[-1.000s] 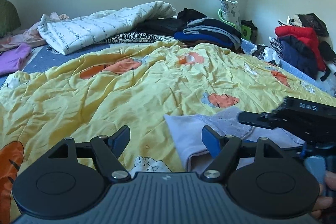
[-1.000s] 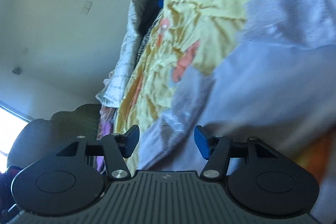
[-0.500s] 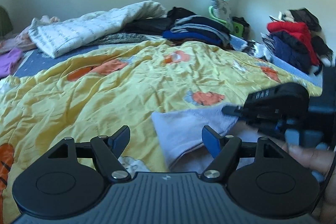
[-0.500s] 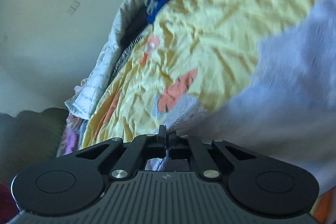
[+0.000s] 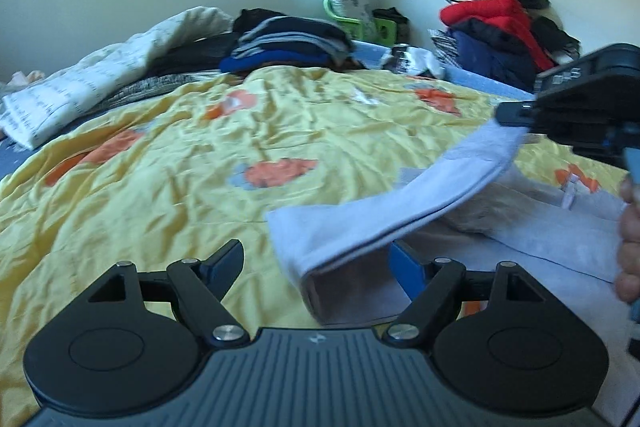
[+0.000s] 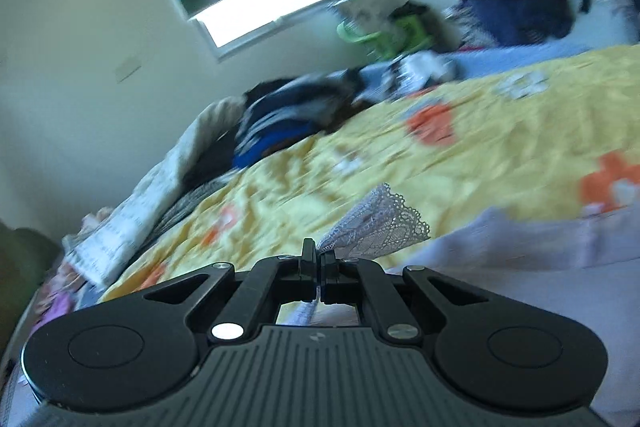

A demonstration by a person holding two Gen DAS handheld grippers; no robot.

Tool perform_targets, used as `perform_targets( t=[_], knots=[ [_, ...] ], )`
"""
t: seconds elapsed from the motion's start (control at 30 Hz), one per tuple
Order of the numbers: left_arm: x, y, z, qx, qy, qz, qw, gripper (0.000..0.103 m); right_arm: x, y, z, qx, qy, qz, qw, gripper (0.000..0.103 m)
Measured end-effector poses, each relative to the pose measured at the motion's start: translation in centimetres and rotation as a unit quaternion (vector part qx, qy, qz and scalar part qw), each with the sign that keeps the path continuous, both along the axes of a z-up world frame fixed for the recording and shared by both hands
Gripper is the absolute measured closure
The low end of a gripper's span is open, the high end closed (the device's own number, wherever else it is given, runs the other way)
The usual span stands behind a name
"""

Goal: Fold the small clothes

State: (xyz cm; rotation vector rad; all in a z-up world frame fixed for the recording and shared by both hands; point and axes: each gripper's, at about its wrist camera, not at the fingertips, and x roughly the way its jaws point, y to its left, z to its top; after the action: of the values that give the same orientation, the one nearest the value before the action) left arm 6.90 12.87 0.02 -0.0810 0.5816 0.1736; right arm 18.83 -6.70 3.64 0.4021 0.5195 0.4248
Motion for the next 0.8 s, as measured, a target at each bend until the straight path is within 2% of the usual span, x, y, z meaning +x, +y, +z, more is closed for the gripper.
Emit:
perform_targets(
  t=[0.3, 0.53, 0.8],
  knots=[
    [1.3, -3.2, -0.2, -0.011, 0.011, -0.029, 0.9994, 0.023, -1.0, -9.0, -1.0, -0.018, -0.005, -0.089, 0.996, 0.098],
    [1.6, -4.1, -0.3, -0.012, 0.016, -0.037, 0.9991, 0.023, -2.0, -14.2, -2.1, -0.037, -0.006, -0.143, 0.989, 0.098],
    [1.8, -5.2, -0.4, -0.015, 0.022, -0.047, 0.9985, 0.023, -3.9, -19.1, -4.1, -0.036, 0.015, -0.192, 0.981, 0.098]
  ],
)
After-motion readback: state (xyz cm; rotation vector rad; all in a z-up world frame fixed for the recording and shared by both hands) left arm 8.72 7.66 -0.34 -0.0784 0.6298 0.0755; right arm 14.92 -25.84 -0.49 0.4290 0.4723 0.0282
